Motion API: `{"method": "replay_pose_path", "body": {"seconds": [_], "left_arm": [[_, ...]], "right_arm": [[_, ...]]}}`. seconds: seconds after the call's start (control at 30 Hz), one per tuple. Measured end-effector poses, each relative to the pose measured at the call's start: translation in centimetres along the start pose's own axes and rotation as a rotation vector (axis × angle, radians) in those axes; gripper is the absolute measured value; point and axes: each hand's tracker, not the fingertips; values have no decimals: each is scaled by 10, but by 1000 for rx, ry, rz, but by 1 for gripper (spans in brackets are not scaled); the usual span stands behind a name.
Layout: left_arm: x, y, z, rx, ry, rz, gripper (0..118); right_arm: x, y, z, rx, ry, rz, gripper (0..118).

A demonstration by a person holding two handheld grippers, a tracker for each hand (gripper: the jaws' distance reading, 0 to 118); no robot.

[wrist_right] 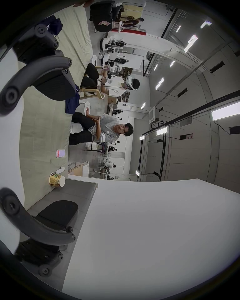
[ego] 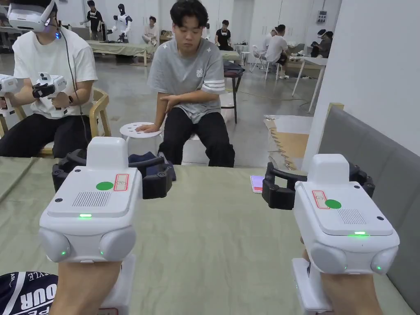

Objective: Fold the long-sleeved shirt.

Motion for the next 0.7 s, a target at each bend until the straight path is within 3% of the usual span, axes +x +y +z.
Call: {"method": "replay_pose_path", "body": {"seconds": [0.7], "left_arm": [[-6, 5, 2, 19, 15, 19, 111]], "right_arm": [[2, 3, 3, 14, -1, -8, 118]]}}
